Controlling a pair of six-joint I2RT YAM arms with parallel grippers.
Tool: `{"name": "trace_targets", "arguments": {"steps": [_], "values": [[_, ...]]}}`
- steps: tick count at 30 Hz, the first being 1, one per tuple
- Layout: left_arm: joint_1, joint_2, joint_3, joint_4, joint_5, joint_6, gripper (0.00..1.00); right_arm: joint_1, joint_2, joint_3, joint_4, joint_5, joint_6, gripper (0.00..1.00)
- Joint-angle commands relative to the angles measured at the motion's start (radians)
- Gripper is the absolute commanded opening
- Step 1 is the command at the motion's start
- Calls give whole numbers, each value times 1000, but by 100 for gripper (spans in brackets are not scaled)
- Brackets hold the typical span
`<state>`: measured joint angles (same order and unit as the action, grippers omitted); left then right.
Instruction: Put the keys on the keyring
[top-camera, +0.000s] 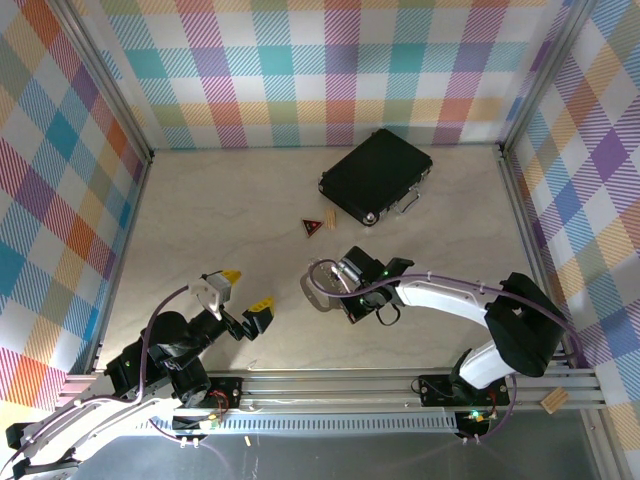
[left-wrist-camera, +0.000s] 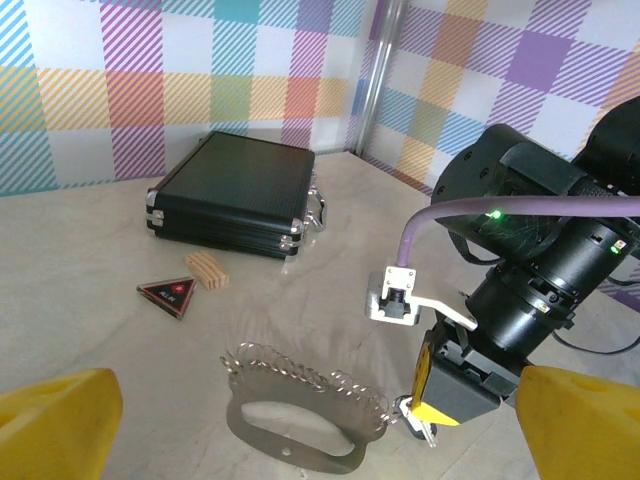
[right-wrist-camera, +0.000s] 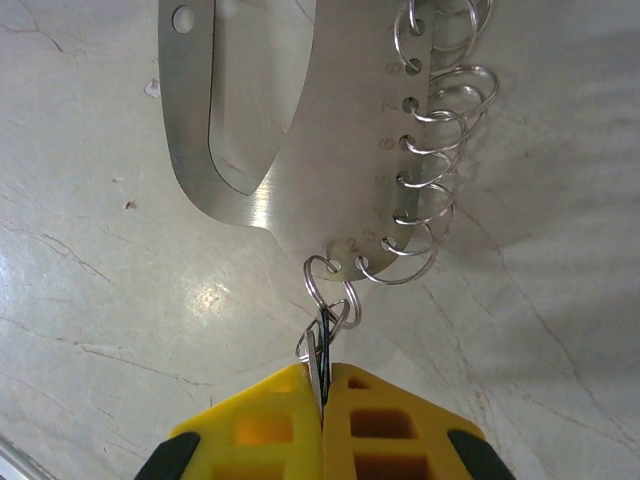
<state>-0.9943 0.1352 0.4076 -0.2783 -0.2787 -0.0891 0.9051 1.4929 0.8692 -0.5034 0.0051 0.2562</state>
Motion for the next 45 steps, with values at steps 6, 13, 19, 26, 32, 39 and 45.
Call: {"name": "trace_targets", "arguments": {"steps": [6, 13, 19, 26, 32, 39, 45], "values": [[-6, -11, -4, 40, 4, 5, 100, 25, -31, -45, 28, -37, 56, 0], [-7, -12, -7, 39, 1, 4, 100, 33, -43, -87, 39, -33, 73, 0], [-6, -11, -4, 34, 1, 0, 100, 35, -38, -102, 54, -42, 84, 0], [-6, -18, -14, 33, 3, -4, 100, 38, -33, -122, 74, -51, 101, 0], [-7, -16, -16, 34, 2, -4, 100, 38, -34, -132, 82, -48, 106, 0], [-6, -18, -17, 29, 3, -5, 100, 40, -43, -146, 79, -42, 112, 0], [-6, -18, -9, 14, 3, -8, 100, 41, -54, -160, 79, -40, 118, 5]]}}
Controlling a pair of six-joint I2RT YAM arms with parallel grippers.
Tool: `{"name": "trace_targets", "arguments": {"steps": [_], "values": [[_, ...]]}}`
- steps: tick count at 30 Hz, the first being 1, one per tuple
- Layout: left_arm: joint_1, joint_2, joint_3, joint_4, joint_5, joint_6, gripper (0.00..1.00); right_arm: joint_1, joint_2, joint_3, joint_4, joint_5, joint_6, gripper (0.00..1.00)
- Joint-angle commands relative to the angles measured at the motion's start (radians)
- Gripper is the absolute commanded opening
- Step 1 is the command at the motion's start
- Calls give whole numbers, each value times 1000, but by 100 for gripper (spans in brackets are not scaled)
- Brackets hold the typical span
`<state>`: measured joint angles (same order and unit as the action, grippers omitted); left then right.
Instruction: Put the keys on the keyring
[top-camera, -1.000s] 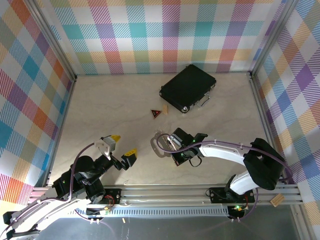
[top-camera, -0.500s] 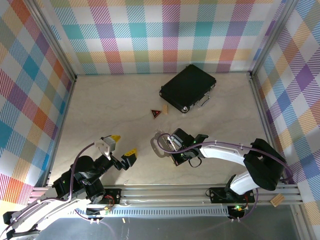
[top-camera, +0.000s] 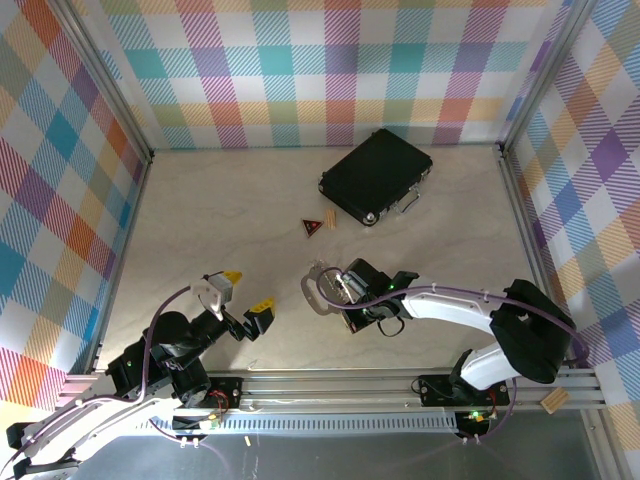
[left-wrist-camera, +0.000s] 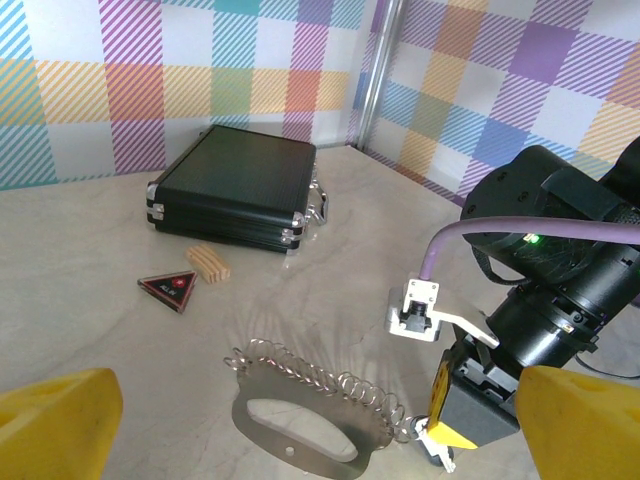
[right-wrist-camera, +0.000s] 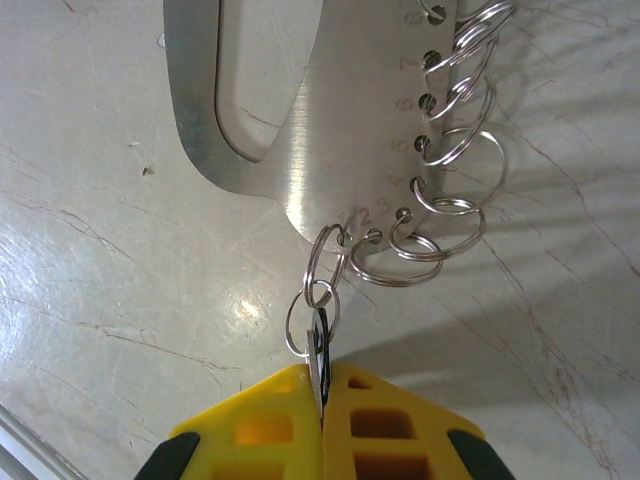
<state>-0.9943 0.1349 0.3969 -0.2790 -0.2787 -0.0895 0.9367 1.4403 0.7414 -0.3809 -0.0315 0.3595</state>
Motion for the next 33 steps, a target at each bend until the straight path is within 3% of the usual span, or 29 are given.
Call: {"name": "trace_targets", "arguments": {"steps": [1, 22, 33], "values": [[-6, -17, 3, 15, 2, -6, 100, 10, -3, -36, -46, -4, 15, 6], [-7, -18, 6, -23, -36, -24, 100, 10, -82, -5, -116, 31, 20, 30], [-6, 23, 46, -90, -152, -54, 100, 6, -224, 24, -186, 129, 2, 81]]}}
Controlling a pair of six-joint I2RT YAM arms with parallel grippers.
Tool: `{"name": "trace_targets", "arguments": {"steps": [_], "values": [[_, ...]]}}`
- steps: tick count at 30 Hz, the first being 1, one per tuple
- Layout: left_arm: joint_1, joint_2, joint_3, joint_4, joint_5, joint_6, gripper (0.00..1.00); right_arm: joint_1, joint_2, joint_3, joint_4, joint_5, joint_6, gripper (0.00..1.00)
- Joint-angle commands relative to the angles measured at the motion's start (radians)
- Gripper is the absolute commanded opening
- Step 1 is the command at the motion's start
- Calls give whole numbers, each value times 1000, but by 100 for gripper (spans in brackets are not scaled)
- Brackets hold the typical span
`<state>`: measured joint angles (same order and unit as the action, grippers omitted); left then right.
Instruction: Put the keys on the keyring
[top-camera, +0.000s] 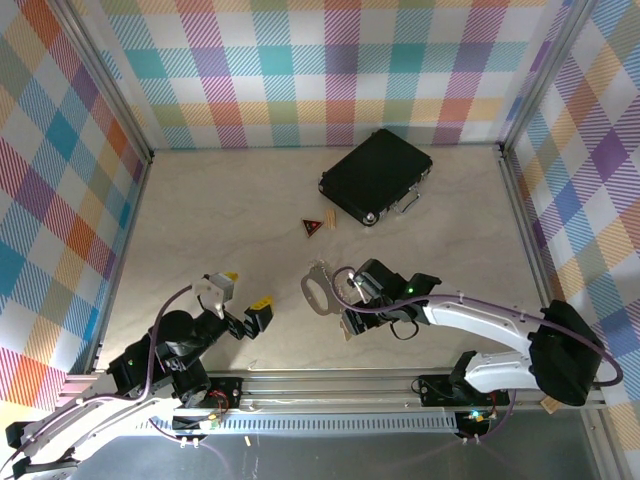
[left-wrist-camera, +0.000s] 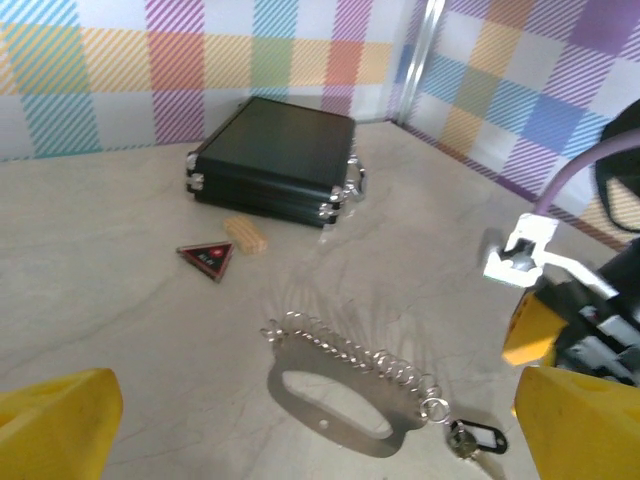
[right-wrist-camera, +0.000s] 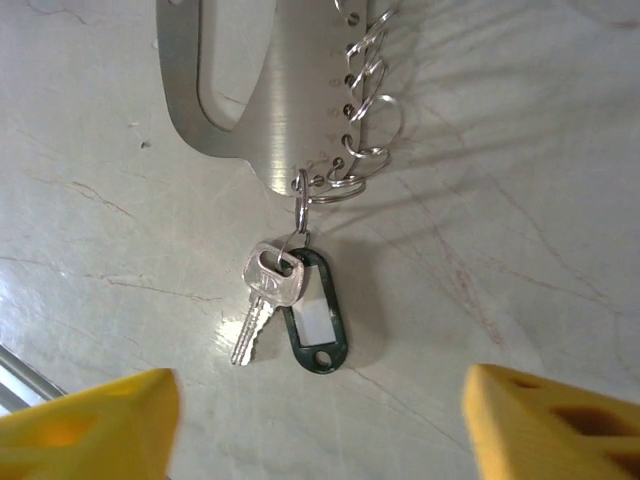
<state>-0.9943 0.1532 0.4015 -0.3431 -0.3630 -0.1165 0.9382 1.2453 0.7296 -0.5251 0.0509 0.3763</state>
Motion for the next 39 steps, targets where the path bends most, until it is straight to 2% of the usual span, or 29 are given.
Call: {"name": "trace_targets", "arguments": {"steps": [1, 3, 5, 11, 16, 22, 26, 30, 34, 39], "values": [[-7, 9, 42, -23, -83, -36, 100, 2, -39, 39, -47, 58, -20, 84], [-6, 19, 43, -21, -109, -48, 100, -6, -68, 37, -36, 74, -34, 89], [-6, 28, 42, -28, -149, -67, 100, -19, -111, 25, -14, 92, -41, 99], [-7, 54, 21, 2, -200, -59, 100, -85, -234, 4, 8, 193, -81, 99], [-6, 76, -8, 56, -290, -45, 100, -166, -326, -18, 43, 243, -114, 99], [-4, 174, -22, 142, -510, -20, 100, -292, -443, -92, 153, 234, -147, 99], [5, 239, -52, 238, -658, 47, 100, -384, -460, -128, 216, 242, -150, 99], [42, 277, -103, 359, -675, 155, 100, -491, -423, -122, 230, 273, -132, 99], [109, 310, -150, 438, -683, 209, 100, -509, -438, -190, 333, 477, -125, 99], [174, 372, -186, 529, -694, 246, 100, -517, -469, -322, 561, 539, -266, 99]]}}
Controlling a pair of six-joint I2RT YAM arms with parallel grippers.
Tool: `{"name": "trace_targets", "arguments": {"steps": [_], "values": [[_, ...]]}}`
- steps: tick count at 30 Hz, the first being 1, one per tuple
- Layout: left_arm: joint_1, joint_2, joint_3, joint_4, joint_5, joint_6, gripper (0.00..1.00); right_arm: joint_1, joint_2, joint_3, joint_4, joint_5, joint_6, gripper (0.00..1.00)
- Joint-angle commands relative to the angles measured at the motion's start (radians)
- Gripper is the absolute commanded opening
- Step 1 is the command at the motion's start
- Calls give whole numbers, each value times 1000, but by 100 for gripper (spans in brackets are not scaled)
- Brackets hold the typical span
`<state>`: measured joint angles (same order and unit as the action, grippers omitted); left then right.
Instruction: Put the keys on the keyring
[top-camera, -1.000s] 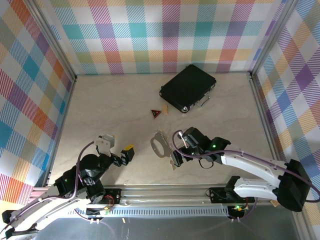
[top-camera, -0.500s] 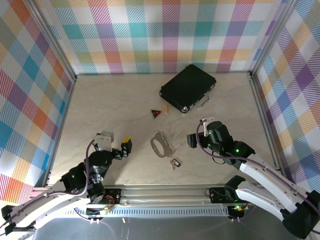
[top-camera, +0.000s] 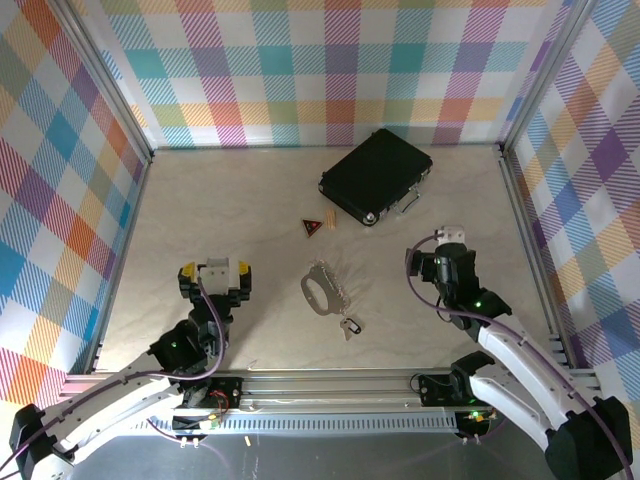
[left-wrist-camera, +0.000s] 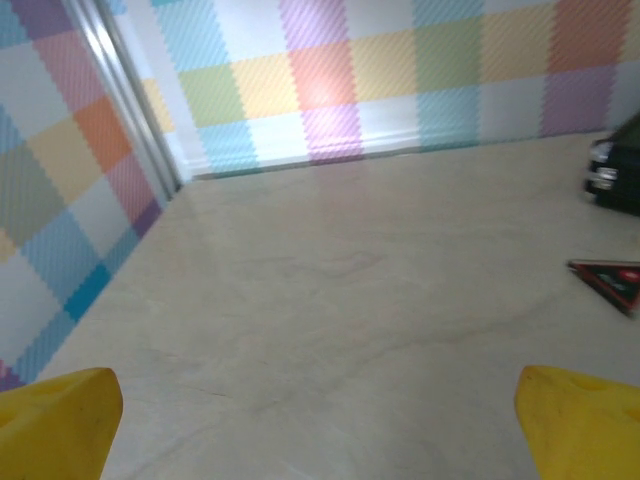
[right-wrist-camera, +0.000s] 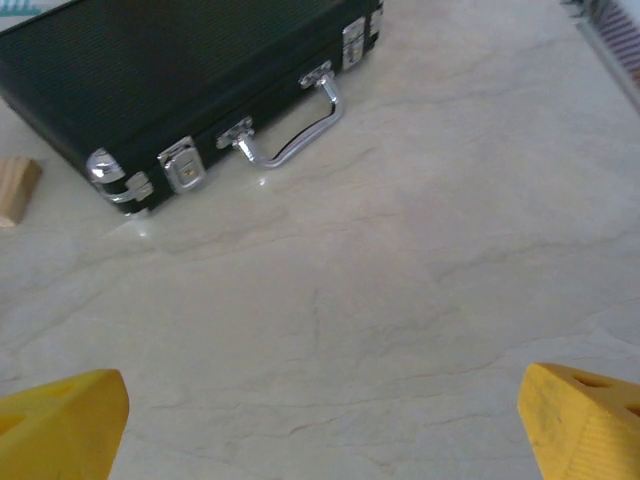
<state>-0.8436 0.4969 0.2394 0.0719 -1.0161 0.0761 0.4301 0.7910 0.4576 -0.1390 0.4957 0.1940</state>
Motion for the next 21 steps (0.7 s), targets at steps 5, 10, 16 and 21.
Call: {"name": "trace_targets", "arguments": {"steps": [5, 10, 16, 21], "values": [[63, 123, -84, 254, -42, 66, 100, -45, -17, -144, 284, 115, -128, 99], [120, 195, -134, 347, 27, 101, 100, -69, -17, -234, 371, 64, -187, 99], [169, 281, -132, 429, 56, 131, 100, -80, -26, -267, 401, 34, -210, 99], [259, 352, -130, 513, 141, 131, 100, -95, 15, -275, 481, 34, -234, 99]]}}
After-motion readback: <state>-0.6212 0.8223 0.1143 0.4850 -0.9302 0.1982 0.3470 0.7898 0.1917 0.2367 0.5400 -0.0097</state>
